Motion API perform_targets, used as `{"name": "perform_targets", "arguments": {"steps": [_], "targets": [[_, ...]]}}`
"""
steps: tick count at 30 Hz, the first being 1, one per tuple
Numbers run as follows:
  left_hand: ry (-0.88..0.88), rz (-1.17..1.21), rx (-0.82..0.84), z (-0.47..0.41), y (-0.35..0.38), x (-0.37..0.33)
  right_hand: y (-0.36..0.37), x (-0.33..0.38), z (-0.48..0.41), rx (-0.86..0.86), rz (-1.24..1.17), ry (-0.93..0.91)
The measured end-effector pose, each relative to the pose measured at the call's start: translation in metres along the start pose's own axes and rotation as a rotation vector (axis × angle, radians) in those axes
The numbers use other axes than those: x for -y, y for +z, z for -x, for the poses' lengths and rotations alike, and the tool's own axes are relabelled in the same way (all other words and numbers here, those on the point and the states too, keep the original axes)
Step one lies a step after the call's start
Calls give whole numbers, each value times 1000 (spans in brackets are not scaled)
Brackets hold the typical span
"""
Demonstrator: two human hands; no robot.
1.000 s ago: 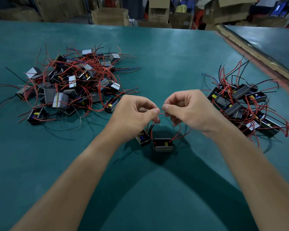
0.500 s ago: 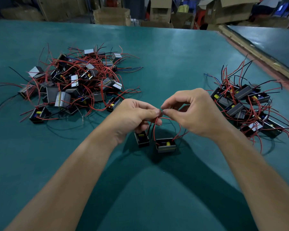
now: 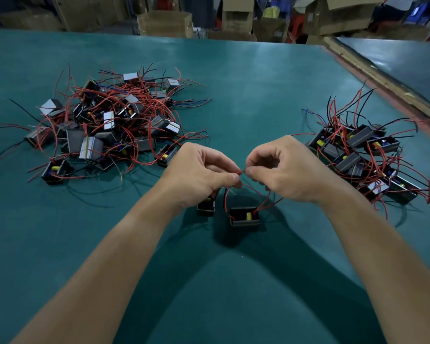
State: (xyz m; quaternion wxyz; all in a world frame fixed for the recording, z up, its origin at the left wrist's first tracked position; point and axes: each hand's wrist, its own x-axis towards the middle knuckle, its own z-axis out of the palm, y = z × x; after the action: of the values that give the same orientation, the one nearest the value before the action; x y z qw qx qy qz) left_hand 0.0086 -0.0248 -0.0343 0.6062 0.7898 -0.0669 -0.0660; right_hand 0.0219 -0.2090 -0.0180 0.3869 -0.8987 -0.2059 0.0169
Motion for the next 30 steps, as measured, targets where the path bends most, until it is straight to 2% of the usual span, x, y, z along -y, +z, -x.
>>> {"name": "perform_targets", "arguments": {"steps": [5, 7, 9, 13, 17, 22, 30], "targets": [[348, -306, -75, 2, 4, 3, -3, 3, -1, 72, -315, 264], [404, -373, -89, 1, 2, 4, -3, 3, -1, 100, -416, 332], [363, -356, -86, 0, -1, 4, -2, 3, -1, 79, -464, 325], [193, -170, -41, 0, -1, 0, -2, 1, -3, 3, -488, 252], [67, -45, -55, -1, 0, -3, -3, -5, -3, -35, -385, 169], [-15, 34, -30, -1, -3, -7, 0, -8, -4, -138, -186, -6], [-34, 42, -14, -1, -3, -4, 3, -6, -3, -180, -131, -121]]}}
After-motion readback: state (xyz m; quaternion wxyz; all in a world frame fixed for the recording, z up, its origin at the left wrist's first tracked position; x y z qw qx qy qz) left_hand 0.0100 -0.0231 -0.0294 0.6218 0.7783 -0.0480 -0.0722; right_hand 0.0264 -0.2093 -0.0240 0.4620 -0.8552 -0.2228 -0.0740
